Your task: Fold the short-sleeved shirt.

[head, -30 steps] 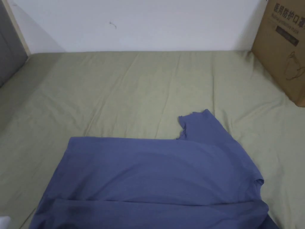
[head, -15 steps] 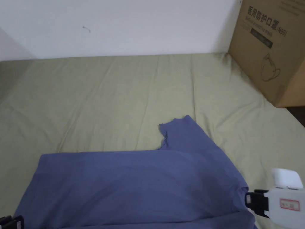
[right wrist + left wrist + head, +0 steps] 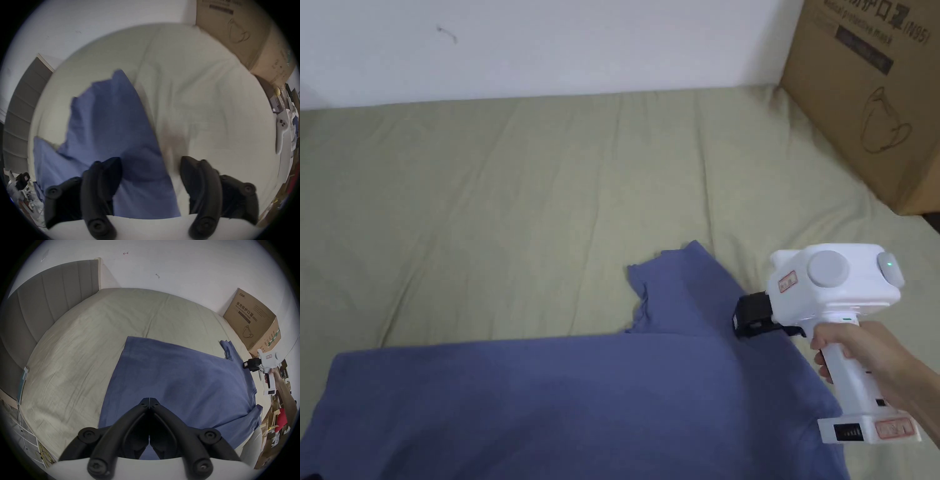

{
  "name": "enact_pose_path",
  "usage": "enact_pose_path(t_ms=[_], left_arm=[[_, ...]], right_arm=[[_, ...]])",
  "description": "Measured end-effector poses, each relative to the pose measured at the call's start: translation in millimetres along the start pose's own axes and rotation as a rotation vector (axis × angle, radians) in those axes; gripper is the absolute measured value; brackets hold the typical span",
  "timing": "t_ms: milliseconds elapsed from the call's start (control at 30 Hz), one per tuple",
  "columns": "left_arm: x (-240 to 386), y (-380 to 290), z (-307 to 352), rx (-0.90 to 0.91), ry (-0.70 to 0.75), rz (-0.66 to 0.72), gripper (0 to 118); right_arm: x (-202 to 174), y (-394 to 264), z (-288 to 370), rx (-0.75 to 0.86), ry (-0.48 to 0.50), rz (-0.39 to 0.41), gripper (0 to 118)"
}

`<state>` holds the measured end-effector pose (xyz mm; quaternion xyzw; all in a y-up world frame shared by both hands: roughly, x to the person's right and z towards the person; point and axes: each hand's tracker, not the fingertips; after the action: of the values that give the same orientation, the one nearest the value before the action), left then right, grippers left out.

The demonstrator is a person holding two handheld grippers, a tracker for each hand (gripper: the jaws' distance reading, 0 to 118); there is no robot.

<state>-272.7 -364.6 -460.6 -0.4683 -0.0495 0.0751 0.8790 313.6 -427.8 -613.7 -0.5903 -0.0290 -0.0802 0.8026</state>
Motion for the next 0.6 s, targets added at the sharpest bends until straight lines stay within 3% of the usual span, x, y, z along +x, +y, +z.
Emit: enact_pose_path(t_ms=[33, 67, 100, 167, 200, 267, 300, 333, 600], left_arm=[[-1.7, -0.3, -1.9, -0.008, 0.006, 0.003, 0], [-3.5, -0.3, -4.0, -0.015, 0.011, 0.009, 0], [-5.3, 0.3, -5.9, -0.022, 0.014, 0.013, 0], [-9.8, 5.1, -10.5, -0.040, 0.005, 0.019, 5], [-10.4, 8.0, -13.5, -0.039, 0.009, 0.022, 22], [-11.7, 19.4, -19.0, -0.027, 0.010, 0.039, 67], [-11.1, 27.6, -22.9, -0.023, 0.013, 0.044, 89], [-10.4, 38.2, -28.9, -0.017, 0.005, 0.043, 94], [-2.9, 135.0, -115.4, -0.055, 0.094, 0.008, 94]], right_arm=[[-2.2, 1.4, -10.0, -0.036, -0.052, 0.015, 68], [-5.3, 1.3, -8.7, -0.010, -0.020, 0.000, 67], [-10.7, -0.4, -2.2, -0.010, -0.051, 0.005, 60], [-17.8, -2.5, 8.9, 0.011, -0.076, 0.113, 30], [-19.4, -3.4, 12.0, 0.025, -0.077, 0.135, 2], [-21.9, -4.3, 12.2, 0.008, -0.033, 0.045, 2], [-23.8, -4.6, 10.6, 0.010, -0.043, 0.064, 2], [-25.9, -6.1, 9.2, 0.014, -0.060, 0.083, 2], [-29.7, -11.5, 26.6, 0.021, -0.048, 0.081, 2]])
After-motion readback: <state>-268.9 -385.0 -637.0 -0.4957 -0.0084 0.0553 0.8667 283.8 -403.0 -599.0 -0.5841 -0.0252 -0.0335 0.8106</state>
